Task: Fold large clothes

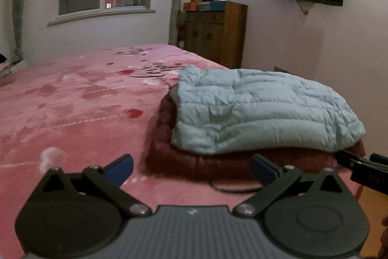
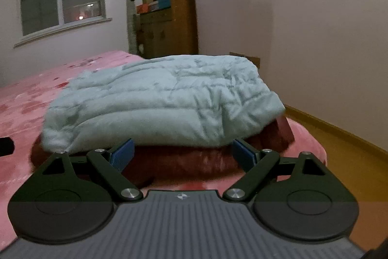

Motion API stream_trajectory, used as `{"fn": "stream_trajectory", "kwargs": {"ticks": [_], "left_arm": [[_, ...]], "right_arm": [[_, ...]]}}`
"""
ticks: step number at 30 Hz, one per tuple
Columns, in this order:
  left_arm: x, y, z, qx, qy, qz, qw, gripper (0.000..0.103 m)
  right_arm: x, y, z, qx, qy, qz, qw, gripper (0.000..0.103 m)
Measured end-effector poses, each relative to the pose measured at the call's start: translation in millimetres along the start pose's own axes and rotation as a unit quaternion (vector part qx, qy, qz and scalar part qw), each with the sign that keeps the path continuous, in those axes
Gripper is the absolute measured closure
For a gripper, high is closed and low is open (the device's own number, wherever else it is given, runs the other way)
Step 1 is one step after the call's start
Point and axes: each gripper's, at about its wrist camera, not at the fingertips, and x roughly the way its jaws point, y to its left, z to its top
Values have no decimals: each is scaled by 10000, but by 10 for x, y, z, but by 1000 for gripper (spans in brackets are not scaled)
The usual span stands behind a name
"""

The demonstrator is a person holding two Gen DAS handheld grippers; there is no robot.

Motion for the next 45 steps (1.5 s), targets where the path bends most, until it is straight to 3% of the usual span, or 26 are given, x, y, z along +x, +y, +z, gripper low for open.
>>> {"fn": "stream_trajectory", "kwargs": {"ticks": [11,21,31,45], "left_arm": [[-787,102,-31,-4,-84,266,9996,1],[-1211,179,3,-154,-388,350,9985,1],[-1401,228,-20,-171,-535,510,9971,1],[-1342,218,-70,-148,-384,579,9975,1]], "right_arm": [[-1183,182,82,8,-294,106,9995,0],[-1855,407,310,-32,-526,325,9981,0],[-1981,599,301,-194,-477,498,9974,0],[-1836,642,244,-310,-264,483,9980,0]]}}
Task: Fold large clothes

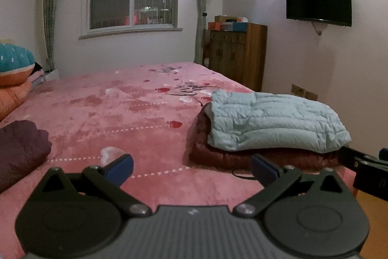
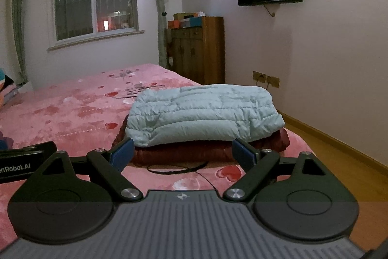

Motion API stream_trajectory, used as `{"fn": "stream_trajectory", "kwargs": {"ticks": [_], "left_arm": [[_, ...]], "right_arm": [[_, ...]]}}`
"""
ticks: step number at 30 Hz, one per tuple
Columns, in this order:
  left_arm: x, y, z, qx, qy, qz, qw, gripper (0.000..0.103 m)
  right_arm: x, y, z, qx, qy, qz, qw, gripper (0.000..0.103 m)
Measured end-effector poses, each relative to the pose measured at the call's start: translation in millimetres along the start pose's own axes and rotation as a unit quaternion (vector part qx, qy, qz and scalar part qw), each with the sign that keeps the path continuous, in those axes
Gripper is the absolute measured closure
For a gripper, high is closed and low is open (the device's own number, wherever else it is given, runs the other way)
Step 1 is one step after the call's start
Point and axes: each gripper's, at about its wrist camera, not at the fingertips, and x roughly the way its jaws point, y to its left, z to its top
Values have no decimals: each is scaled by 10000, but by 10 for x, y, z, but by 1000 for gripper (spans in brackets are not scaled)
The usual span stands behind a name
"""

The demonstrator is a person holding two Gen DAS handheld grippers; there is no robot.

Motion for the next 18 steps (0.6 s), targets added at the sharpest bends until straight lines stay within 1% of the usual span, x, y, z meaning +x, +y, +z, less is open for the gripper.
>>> {"fn": "stream_trajectory", "kwargs": {"ticks": [4,18], "left_arm": [[39,-22,-34,-6,88,-51,9999,1],[117,-89,-94,42,277,-47,9996,1]], "right_arm": [[46,-11,-1,12,84,-17,10000,0],[111,-3,-77,-2,141,-79,9999,0]]}}
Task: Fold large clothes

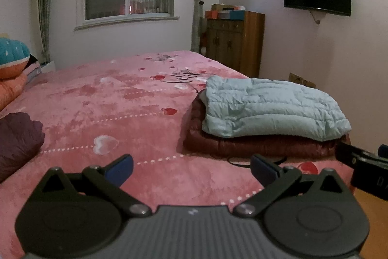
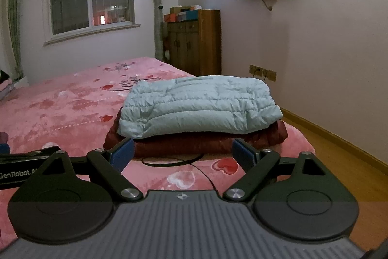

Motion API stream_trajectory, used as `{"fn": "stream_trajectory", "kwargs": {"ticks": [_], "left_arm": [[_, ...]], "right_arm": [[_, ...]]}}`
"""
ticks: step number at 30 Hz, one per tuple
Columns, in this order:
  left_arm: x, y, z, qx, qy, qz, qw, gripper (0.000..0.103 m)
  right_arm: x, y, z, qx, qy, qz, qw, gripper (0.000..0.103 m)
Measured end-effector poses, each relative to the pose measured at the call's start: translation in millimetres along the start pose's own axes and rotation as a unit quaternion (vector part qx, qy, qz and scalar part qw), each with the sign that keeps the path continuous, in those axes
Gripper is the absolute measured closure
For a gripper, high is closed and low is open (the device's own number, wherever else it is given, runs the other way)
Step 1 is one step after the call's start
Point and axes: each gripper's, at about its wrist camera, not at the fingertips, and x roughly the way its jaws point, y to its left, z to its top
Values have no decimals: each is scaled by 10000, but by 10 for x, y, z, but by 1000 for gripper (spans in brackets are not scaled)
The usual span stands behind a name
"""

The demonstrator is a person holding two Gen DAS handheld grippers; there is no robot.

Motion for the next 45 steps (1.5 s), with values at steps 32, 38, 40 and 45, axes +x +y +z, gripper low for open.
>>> {"fn": "stream_trajectory", "kwargs": {"ticks": [32,38,40,45], "left_arm": [[74,-17,-31,-26,135,-11,9999,1],[82,-27,-37,-17,157,-16,9999,1],[92,-23,-41,-34,169,-24,9998,1],[111,-30,-52,-56,180,-9,9998,1]], "right_arm": [[33,5,-28,-79,73,86,9999,0],[33,-2,-35,-64,60,130,9999,0],[40,-5,-40,-66,80,139,9998,0],[47,-8,-42,-51,90,151,9998,0]]}}
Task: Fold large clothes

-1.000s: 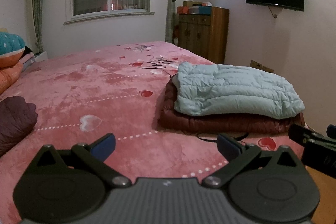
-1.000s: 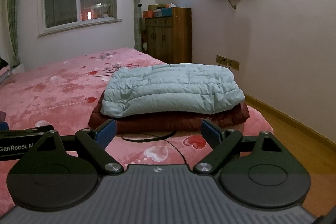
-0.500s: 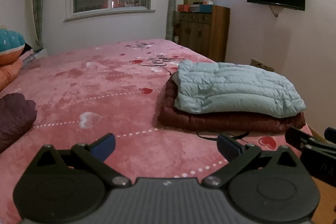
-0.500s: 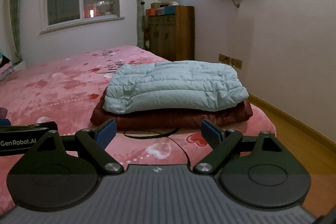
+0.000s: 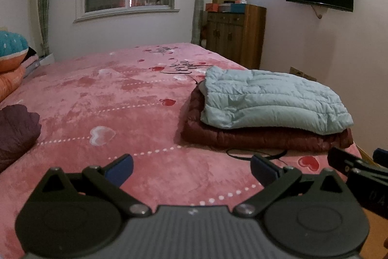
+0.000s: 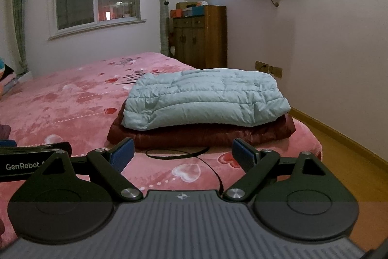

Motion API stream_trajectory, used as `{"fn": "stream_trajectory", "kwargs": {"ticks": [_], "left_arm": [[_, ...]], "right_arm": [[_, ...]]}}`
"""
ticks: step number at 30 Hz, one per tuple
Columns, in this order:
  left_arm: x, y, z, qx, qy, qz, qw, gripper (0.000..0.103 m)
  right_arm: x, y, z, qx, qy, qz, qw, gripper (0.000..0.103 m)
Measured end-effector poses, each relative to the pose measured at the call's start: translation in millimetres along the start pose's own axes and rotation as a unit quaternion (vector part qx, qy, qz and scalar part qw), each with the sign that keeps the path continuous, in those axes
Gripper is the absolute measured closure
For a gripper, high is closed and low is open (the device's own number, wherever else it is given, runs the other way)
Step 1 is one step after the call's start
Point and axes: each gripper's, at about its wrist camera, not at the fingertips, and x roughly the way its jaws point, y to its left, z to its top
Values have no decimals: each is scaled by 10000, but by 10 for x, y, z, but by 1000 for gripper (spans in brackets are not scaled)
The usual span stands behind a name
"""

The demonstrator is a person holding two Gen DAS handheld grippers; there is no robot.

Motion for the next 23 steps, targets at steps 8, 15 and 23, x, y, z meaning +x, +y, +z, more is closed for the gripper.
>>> {"fn": "stream_trajectory", "kwargs": {"ticks": [8,15,23], "left_arm": [[49,-8,-21,-21,73,-30,10000,1],[98,45,-68,-139,64,-243,9996,1],[340,250,-160,-235,182,37,9996,1]], "right_arm": [[11,2,-7,24,14,10,10000,0],[51,21,-41,27,61,75,9999,0],[280,171,-154,-163,129,268,9994,0]]}}
